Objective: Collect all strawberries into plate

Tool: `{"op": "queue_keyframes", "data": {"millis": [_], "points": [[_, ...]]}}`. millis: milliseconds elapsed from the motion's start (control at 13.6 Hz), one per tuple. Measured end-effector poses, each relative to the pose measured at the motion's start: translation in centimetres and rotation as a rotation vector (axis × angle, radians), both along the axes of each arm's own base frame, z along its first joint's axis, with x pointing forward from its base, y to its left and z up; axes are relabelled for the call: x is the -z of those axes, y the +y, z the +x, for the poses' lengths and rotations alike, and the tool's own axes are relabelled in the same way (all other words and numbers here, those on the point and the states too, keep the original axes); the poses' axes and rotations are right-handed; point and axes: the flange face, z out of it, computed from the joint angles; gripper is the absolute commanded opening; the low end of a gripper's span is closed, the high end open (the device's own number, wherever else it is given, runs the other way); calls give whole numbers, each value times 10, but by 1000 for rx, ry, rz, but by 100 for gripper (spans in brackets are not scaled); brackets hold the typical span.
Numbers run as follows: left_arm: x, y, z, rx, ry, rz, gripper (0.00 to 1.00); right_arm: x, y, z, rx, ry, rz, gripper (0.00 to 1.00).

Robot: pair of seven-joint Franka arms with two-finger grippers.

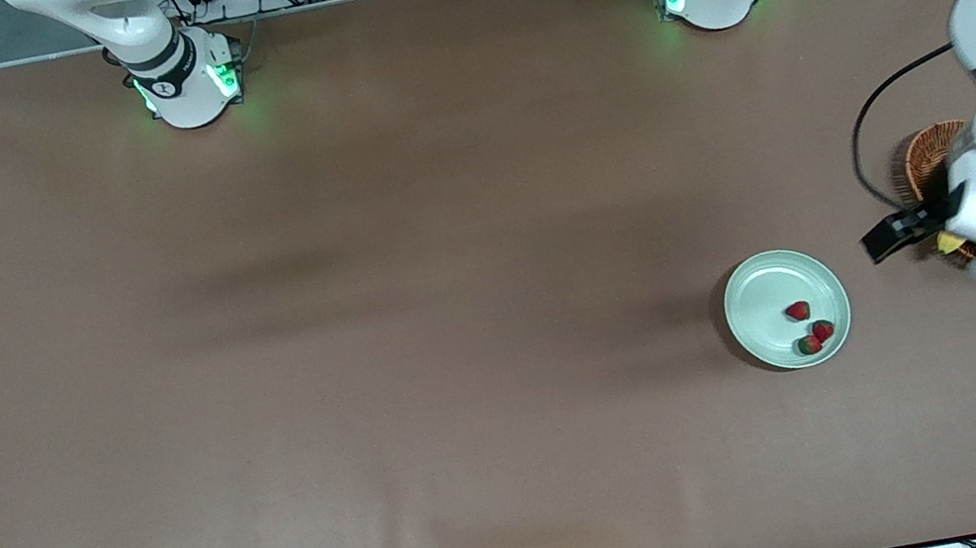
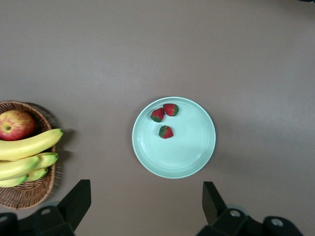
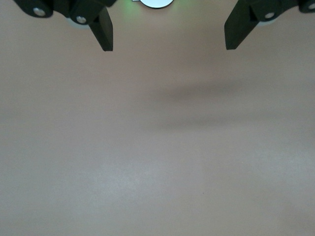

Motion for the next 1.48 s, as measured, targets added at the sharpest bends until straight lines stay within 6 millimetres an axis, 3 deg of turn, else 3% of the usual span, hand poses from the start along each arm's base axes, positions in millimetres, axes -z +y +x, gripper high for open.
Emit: {"op": "queue_keyframes", "data": {"millis": [221,590,1107,1476], "points": [[-38,14,-22,18,13,-11,100,0,0,0,-1,-1,0,100],[-84,-8,-55,108,18,-7,100,-1,1,0,-2,-3,0,100],[-101,-1,-82,156,41,-19,100,-1,1,0,-2,-4,0,100],[-106,-7,-87,185,31,-19,100,-1,1,0,-2,-4,0,100]]}}
